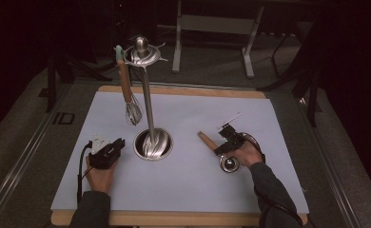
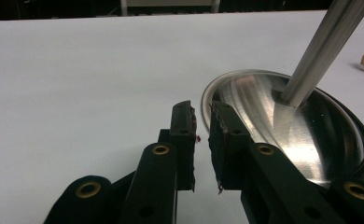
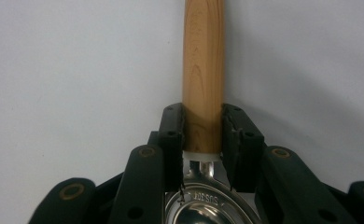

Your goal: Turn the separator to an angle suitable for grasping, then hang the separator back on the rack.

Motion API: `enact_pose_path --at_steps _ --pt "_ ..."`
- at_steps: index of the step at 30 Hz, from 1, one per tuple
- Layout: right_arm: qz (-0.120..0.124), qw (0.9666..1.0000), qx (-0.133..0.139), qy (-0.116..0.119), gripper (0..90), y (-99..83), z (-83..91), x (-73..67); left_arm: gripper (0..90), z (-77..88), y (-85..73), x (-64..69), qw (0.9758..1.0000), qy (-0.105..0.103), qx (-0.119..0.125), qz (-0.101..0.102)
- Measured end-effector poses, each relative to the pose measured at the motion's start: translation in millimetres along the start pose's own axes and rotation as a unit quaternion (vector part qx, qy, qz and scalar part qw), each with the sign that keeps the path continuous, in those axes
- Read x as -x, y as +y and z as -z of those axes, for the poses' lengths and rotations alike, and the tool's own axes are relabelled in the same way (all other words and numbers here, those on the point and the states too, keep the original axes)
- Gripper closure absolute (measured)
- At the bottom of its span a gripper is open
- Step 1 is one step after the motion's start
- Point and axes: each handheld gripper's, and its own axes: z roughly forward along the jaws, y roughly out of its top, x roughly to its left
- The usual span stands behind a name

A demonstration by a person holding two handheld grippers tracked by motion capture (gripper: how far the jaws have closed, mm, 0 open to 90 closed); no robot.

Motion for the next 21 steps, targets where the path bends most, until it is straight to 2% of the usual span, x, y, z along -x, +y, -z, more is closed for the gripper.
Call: enact_pose_path --at_steps 8,21 --pt "-0.011 0.9996 0.025 0.004 70.8 -4.6 7.9 4.9 79.7 -0.2 0.0 0.1 1.0 0.0 0.0 0.001" --pt "0.007 0.9984 0.055 0.011 70.8 -4.2 18.2 -4.8 79.7 -0.2 0.0 -0.1 1.0 0.0 0.0 0.001"
